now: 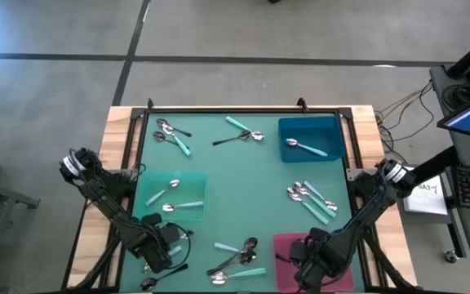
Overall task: Sort silverware by color (type)
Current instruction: Put the blue spoon into the green bin
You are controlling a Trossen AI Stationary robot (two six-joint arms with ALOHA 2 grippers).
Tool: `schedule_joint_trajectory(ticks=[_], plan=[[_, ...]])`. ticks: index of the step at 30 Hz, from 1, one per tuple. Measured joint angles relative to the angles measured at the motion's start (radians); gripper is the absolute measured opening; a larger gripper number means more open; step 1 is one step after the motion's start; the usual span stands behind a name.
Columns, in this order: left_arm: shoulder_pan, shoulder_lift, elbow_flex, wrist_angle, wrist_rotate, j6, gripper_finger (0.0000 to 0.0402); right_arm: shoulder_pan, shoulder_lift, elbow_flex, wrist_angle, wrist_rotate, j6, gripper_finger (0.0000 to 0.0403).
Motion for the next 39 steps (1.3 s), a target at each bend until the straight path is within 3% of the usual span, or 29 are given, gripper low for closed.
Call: schedule_joint_trajectory(ticks=[5,10,16,21,28,33,39], plan=[[0.0,-0.033,0.06,-0.058,-0.019,-0.011,0.0026,0.0,0.0,0.021,-0.006,-0.004,-0.014,0.0133],[0.0,-0.074,0.176,-0.126,-0.132,0.024,0.0025,0.0,-0.001,0.052,-0.005,-0.001,-0.058,0.0132],[0.001,-0.087,0.354,-0.484,-0.32,0.043,0.0025,-0.005,-0.001,0.067,0.011,0.066,-0.119,0.0132],[0.023,-0.102,0.423,-0.778,-0.428,0.022,0.0031,-0.022,-0.001,0.067,0.074,0.136,-0.176,0.0132],[0.111,-0.21,0.258,-0.781,-0.429,0.014,0.0034,-0.07,-0.001,0.067,0.282,0.248,-0.335,0.0132],[0.171,-0.303,0.082,-0.637,-0.427,-0.037,0.0049,-0.101,0.0,0.067,0.372,0.346,-0.458,0.0134],[0.194,-0.409,-0.047,-0.45,-0.427,-0.06,0.0089,-0.142,0.0,0.061,0.39,0.382,-0.538,0.0131]])
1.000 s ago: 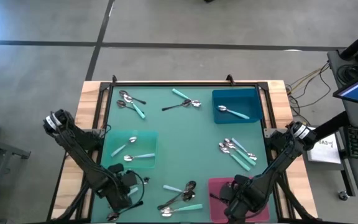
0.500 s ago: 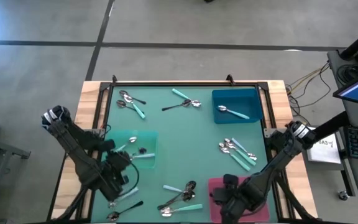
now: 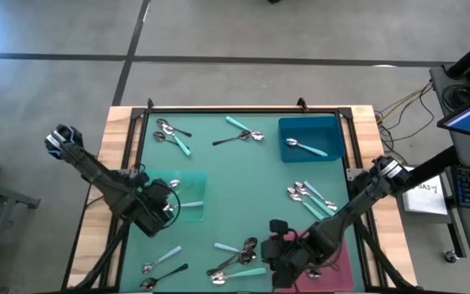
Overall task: Sort silverware by color (type)
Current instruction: Put the blue spoon into the green bin, then put the black spoon into the red bin
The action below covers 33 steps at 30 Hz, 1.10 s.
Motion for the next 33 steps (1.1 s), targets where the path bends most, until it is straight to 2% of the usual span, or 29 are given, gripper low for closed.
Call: schedule_joint_trajectory(ticks=[7,11,16,18,22,33], plan=[[0.0,-0.072,-0.011,0.105,0.001,0.016,0.0136,-0.067,0.03,-0.027,0.154,-0.009,-0.131,0.0128],[-0.005,-0.09,0.025,0.258,0.001,0.126,0.0143,-0.096,0.116,-0.029,0.259,-0.051,-0.228,0.0122],[-0.015,-0.083,0.092,0.435,0.005,0.311,0.0138,-0.122,0.218,-0.007,0.279,-0.121,-0.316,0.0111],[-0.022,-0.071,0.13,0.44,0.003,0.355,0.0136,-0.134,0.253,0.014,0.28,-0.139,-0.336,0.0105],[-0.032,-0.051,0.189,0.439,-0.001,0.416,0.0134,-0.161,0.306,0.054,0.284,-0.242,-0.362,0.0094],[-0.05,-0.025,0.211,0.433,-0.02,0.42,0.0134,-0.189,0.372,0.073,0.284,-0.307,-0.416,0.0082]])
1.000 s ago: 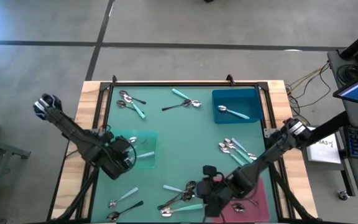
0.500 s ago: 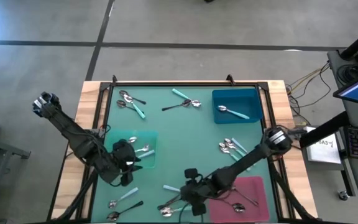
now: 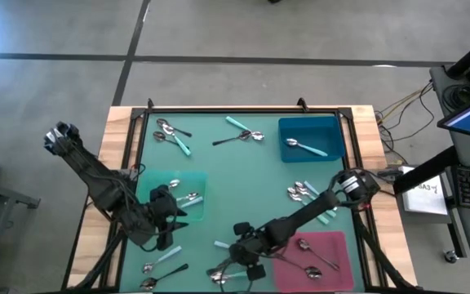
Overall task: Sort silverware by color (type)
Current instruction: Put the black spoon into the red bin
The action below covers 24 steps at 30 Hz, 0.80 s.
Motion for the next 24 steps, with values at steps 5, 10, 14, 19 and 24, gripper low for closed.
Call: schedule_joint_trajectory(ticks=[5,10,14,19,24], plan=[[0.0,0.02,0.0,0.001,0.0,-0.01,0.0134,-0.008,0.005,0.0,0.004,0.004,-0.01,0.0082],[-0.002,0.034,-0.001,0.001,0.003,-0.016,0.0134,-0.008,-0.003,0.0,-0.001,0.0,-0.005,0.0082],[-0.002,0.036,-0.001,-0.005,0.004,-0.016,0.0134,-0.008,-0.017,-0.001,0.002,0.0,-0.007,0.0082],[-0.002,0.036,-0.001,-0.007,0.003,-0.014,0.0134,-0.008,-0.02,-0.001,0.026,0.0,-0.027,0.0082],[-0.002,0.036,-0.002,-0.014,0.003,-0.013,0.0134,-0.014,-0.021,-0.001,0.052,0.008,-0.054,0.0082]])
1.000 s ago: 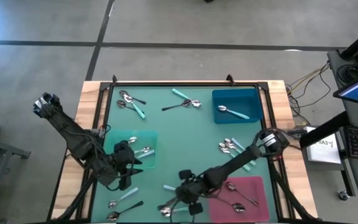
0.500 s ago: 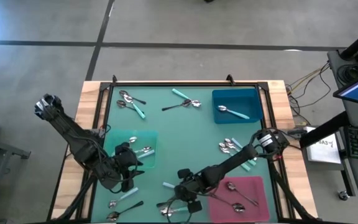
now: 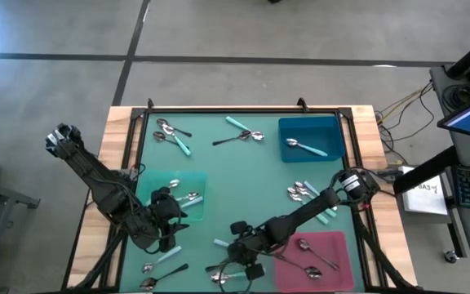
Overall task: Sort silverware by color (type)
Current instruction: Put the black spoon into the red bin
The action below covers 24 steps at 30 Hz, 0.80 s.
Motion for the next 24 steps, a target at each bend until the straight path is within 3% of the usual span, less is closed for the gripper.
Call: schedule_joint_trajectory(ticks=[19,24], plan=[[0.0,0.0,0.0,-0.007,-0.001,-0.003,0.0134,-0.023,0.067,0.003,0.021,0.0,-0.028,0.0081],[0.0,0.0,0.0,-0.007,-0.001,-0.008,0.0134,-0.027,0.068,0.005,0.005,0.0,-0.012,0.0049]])
